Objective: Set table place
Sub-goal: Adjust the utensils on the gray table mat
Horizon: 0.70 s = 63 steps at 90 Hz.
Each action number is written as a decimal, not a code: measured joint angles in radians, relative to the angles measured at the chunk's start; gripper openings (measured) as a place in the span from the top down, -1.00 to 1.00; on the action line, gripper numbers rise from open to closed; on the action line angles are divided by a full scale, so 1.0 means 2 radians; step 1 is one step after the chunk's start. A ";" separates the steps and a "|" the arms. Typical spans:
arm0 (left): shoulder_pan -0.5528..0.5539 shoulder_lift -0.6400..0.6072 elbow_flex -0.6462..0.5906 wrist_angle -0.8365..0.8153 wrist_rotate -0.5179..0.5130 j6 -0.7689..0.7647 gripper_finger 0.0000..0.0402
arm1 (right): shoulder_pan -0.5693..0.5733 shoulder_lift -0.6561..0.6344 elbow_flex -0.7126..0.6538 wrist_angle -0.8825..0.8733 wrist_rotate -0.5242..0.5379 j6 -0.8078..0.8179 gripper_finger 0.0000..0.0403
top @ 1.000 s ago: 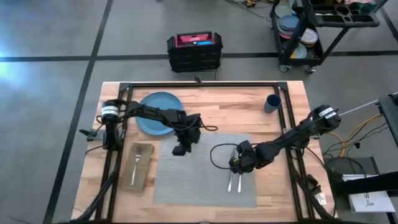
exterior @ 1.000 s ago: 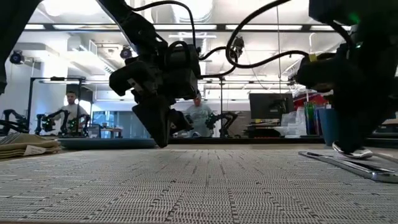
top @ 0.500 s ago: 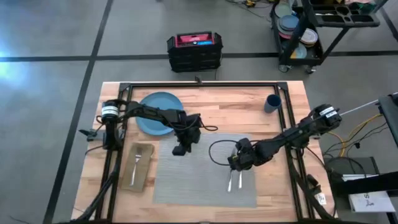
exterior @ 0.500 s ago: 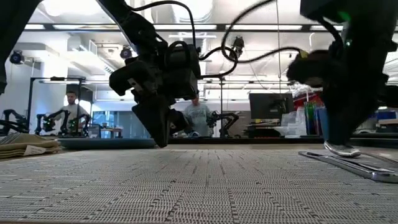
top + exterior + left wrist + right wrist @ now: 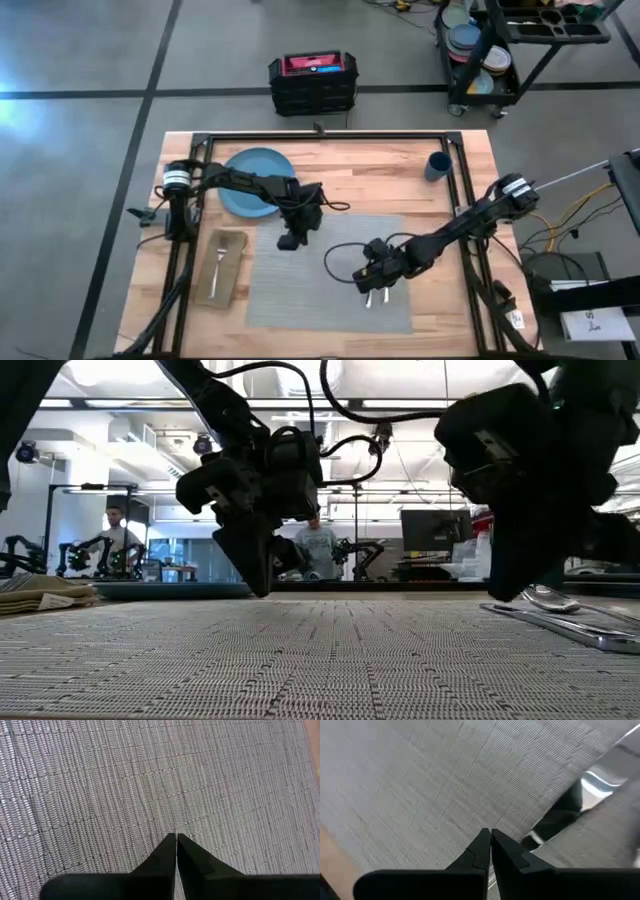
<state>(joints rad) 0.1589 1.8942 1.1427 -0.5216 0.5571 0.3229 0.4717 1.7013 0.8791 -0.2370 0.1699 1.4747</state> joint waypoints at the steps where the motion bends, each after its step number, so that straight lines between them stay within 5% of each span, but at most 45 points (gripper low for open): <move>1: 0.000 0.000 0.000 0.000 0.000 0.000 1.00 | 0.001 0.002 0.000 0.003 -0.001 -0.001 1.00; 43: 0.000 0.000 0.000 0.002 0.000 0.000 1.00 | 0.042 0.004 0.001 -0.008 -0.030 0.036 1.00; 63: 0.000 0.000 0.000 0.003 0.000 0.000 1.00 | 0.042 -0.003 0.020 -0.011 0.021 0.009 1.00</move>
<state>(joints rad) 0.1589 1.8942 1.1427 -0.5154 0.5571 0.3233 0.5562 1.6950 0.9195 -0.2580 0.2126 1.4930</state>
